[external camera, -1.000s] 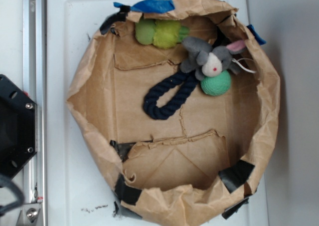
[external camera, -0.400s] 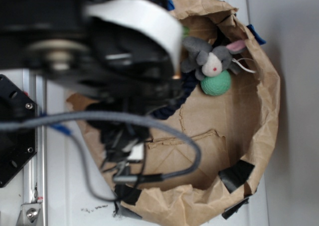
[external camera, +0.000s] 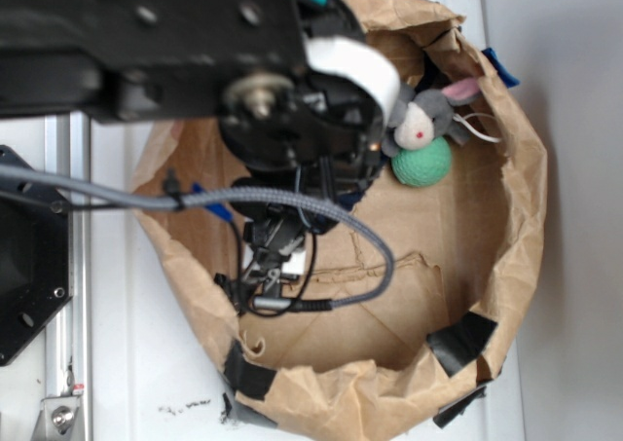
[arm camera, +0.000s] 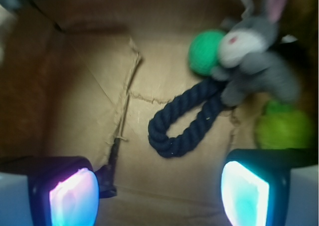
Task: Grab the green animal.
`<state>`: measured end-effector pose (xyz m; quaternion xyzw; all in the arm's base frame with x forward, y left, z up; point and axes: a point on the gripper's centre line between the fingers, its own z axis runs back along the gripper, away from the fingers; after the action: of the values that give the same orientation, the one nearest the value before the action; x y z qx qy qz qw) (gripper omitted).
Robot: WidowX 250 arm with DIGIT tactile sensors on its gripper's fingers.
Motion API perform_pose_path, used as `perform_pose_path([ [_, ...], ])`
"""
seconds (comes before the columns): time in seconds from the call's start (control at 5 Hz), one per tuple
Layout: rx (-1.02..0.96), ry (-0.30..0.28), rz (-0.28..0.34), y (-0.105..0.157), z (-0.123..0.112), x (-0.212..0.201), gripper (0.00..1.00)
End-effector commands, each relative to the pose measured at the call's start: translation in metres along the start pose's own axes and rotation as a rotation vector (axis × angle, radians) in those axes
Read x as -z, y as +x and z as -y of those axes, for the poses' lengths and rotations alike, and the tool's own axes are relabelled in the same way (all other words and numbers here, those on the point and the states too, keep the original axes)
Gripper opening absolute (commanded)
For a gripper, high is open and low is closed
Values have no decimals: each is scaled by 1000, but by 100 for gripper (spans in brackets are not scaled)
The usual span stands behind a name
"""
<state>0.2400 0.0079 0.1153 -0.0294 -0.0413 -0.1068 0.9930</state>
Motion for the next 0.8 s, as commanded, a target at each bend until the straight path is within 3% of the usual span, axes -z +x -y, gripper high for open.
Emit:
perform_pose_path([
  [0.0,-36,20,-16,16,-21,23,100],
  [0.4,-71,182,5,3,-63,3,100],
  [0.6,-49,214,17,6,-72,6,100],
])
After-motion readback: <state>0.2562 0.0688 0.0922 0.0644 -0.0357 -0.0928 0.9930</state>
